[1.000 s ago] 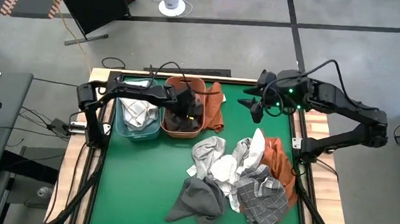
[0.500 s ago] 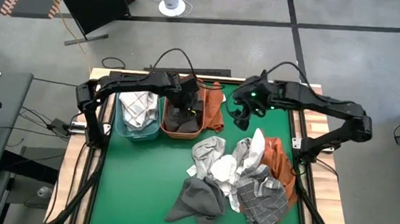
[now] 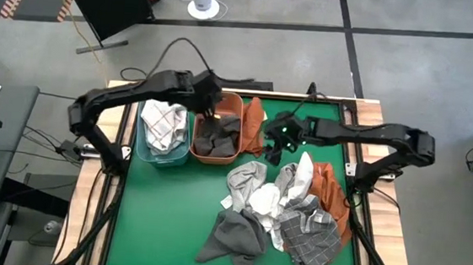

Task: Sort towels by color in basket
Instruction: Put the brown towel into the orange bin

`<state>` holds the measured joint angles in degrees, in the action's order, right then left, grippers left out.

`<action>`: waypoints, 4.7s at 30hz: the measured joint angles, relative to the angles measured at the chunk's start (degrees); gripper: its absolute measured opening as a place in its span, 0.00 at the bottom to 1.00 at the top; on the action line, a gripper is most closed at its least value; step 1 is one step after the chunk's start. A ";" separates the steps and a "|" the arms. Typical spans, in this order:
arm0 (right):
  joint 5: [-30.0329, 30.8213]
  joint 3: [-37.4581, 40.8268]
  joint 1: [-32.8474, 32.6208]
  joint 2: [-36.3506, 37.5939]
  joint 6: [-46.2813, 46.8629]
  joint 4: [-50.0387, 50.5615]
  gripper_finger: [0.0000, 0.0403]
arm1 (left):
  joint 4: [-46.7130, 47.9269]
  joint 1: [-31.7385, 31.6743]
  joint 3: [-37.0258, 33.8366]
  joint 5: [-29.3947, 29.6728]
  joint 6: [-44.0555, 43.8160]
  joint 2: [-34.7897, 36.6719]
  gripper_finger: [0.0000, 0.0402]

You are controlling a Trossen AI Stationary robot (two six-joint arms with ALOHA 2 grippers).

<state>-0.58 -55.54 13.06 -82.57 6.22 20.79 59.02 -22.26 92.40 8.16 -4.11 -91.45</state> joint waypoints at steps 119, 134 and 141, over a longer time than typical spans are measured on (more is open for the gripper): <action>-23.69 -12.42 12.15 -6.34 2.33 -20.53 0.64 | -19.13 -8.60 -17.56 -16.98 11.87 17.56 0.00; -21.75 -12.42 15.24 -6.66 2.35 -17.84 0.67 | -17.38 -8.79 -13.92 -17.48 15.45 0.63 0.00; -21.65 -12.42 16.04 -5.80 2.27 -10.69 0.67 | -24.99 -8.76 -13.92 -15.32 17.53 -8.67 0.00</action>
<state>-22.23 -67.96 29.10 -88.37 8.48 10.10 34.03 -31.03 78.48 -7.16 13.42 -100.12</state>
